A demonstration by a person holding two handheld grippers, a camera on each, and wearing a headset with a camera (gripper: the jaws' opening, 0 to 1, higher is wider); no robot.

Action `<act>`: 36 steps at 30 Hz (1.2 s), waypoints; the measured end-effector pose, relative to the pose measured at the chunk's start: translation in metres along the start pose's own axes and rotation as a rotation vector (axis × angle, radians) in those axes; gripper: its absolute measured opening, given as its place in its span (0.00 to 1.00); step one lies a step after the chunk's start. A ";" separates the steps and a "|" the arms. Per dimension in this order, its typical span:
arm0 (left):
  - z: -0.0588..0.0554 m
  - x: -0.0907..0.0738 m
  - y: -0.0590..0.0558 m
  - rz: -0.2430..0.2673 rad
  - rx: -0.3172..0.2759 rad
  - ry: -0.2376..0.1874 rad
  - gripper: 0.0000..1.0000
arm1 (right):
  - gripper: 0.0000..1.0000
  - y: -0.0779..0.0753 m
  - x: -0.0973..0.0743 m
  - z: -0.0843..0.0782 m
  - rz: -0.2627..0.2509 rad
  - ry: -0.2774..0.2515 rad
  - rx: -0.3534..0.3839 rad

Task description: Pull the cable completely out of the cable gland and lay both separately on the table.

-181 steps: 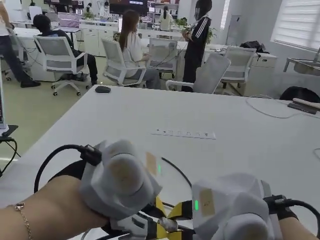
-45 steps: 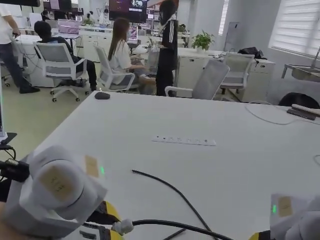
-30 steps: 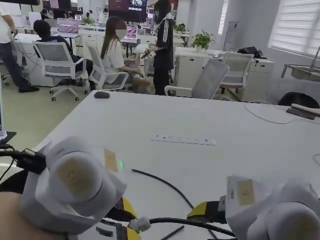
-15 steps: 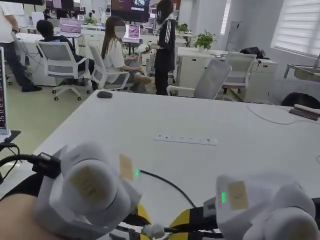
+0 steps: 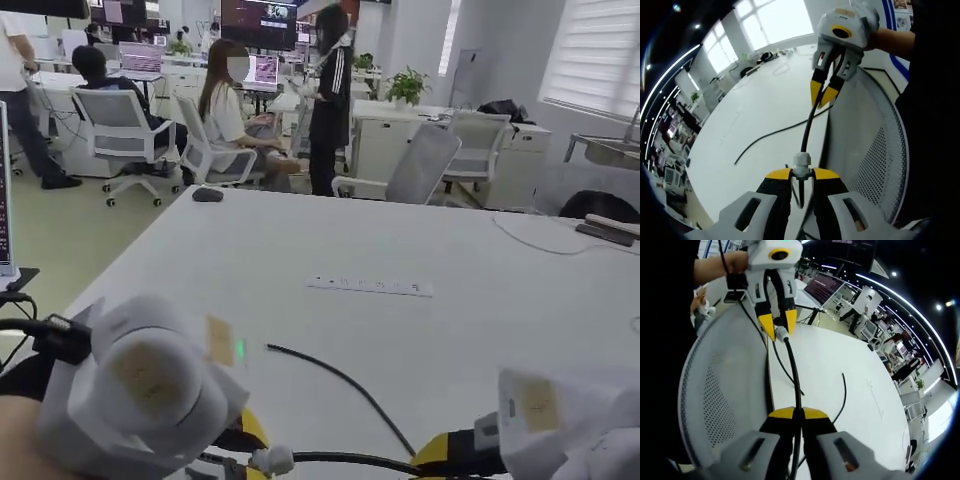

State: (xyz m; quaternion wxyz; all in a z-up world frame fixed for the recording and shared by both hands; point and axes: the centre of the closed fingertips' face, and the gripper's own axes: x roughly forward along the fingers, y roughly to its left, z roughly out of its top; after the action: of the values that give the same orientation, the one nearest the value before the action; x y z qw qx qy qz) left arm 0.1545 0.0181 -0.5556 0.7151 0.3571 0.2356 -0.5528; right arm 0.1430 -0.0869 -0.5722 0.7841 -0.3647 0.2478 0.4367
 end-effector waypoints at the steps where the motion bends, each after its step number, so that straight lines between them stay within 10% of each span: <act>1: -0.001 0.000 0.000 0.001 0.000 0.001 0.16 | 0.02 -0.001 0.000 -0.003 -0.002 0.006 0.001; 22: -0.008 -0.005 0.005 0.026 -0.018 0.013 0.16 | 0.12 0.003 0.002 -0.063 0.021 0.226 0.138; 36: 0.005 0.001 -0.009 -0.003 0.011 -0.012 0.16 | 0.24 -0.001 0.014 0.048 -0.024 -0.144 0.054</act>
State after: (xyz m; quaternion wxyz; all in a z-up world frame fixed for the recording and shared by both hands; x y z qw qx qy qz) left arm 0.1463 0.0127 -0.5556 0.7137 0.3573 0.2286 -0.5574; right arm 0.1542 -0.0425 -0.5521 0.8146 -0.3140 0.1981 0.4457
